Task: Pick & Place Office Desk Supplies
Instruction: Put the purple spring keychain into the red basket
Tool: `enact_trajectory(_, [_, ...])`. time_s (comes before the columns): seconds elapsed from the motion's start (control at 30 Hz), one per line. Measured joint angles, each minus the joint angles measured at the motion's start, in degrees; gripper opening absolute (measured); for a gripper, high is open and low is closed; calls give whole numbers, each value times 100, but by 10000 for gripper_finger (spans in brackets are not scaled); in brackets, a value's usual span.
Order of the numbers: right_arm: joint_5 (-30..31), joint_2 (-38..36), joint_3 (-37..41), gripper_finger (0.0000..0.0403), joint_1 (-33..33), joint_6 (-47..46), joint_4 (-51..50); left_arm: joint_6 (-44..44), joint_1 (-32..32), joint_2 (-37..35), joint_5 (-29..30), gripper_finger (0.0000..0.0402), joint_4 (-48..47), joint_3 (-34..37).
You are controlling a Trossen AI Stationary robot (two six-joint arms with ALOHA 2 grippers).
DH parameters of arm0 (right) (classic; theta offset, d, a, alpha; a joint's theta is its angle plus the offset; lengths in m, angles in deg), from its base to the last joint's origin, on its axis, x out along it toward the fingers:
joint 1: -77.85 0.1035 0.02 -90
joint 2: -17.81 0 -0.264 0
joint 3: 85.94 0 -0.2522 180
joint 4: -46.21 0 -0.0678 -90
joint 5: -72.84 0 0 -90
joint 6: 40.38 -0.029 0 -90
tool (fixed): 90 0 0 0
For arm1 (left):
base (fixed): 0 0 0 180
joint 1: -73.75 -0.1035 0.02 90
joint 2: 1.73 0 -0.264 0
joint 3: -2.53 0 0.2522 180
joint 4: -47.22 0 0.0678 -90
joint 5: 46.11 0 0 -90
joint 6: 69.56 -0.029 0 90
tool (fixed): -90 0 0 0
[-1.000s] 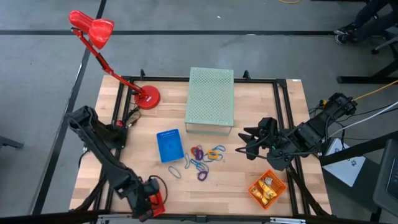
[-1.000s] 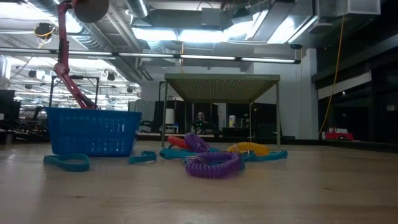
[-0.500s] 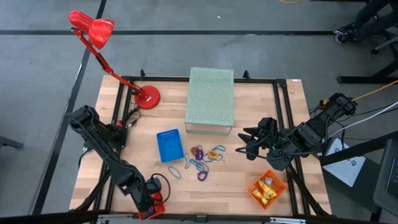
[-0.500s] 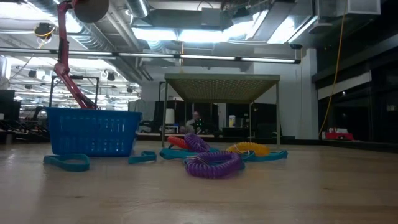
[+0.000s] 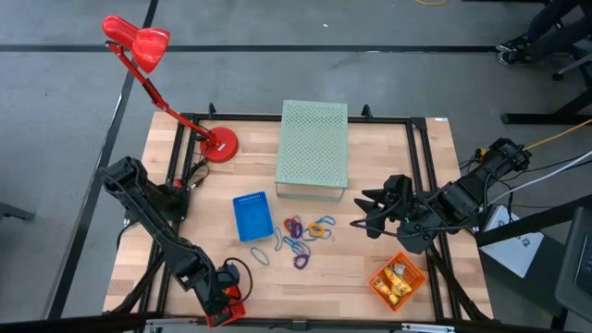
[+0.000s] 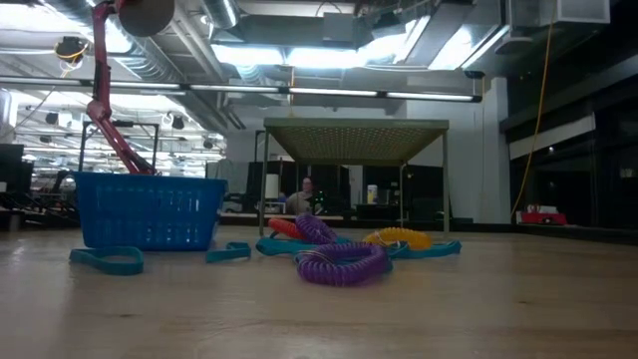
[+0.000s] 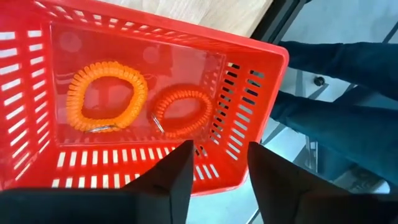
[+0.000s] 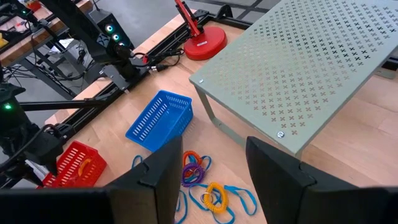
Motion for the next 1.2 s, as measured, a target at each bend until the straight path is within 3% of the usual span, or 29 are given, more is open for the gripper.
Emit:
enact_trajectory(0.13, [2,0,-1,178,0,0,0,212,-1,-225,81,156,-6,0])
enact_trajectory(0.2, [0,0,-1,178,0,0,0,283,-8,-424,419,156,-74,-57])
enact_trajectory(0.4, [33,0,-1,178,0,-2,4,120,-205,-1387,2420,149,-432,-362])
enact_trajectory(0.5, [65,0,0,178,-12,6,128,-467,-500,-1923,3346,148,-399,-489])
enact_trajectory(0.6, [214,-2,-1,178,-23,28,400,-1229,-832,-2332,3889,147,-368,-603])
enact_trajectory(0.8, [181,0,-1,178,-9,194,787,-2332,-1513,-2716,3809,147,-334,-638])
enact_trajectory(0.9, [-179,81,-1,178,-22,-111,800,-2704,-1818,-2724,3512,147,-343,-636])
enact_trajectory(1.0, [-18,148,1,178,-21,-317,1067,-3001,-2083,-2621,3116,147,-273,-634])
enact_trajectory(1.07, [170,146,1,179,53,583,1762,-3190,-2239,-2503,2855,147,-166,-634])
enact_trajectory(1.13, [160,112,4,179,146,2202,2892,-3394,-2384,-2348,2657,147,35,-634])
enact_trajectory(1.2, [-323,48,4,179,233,4160,4296,-3625,-2526,-2155,2412,147,278,-634])
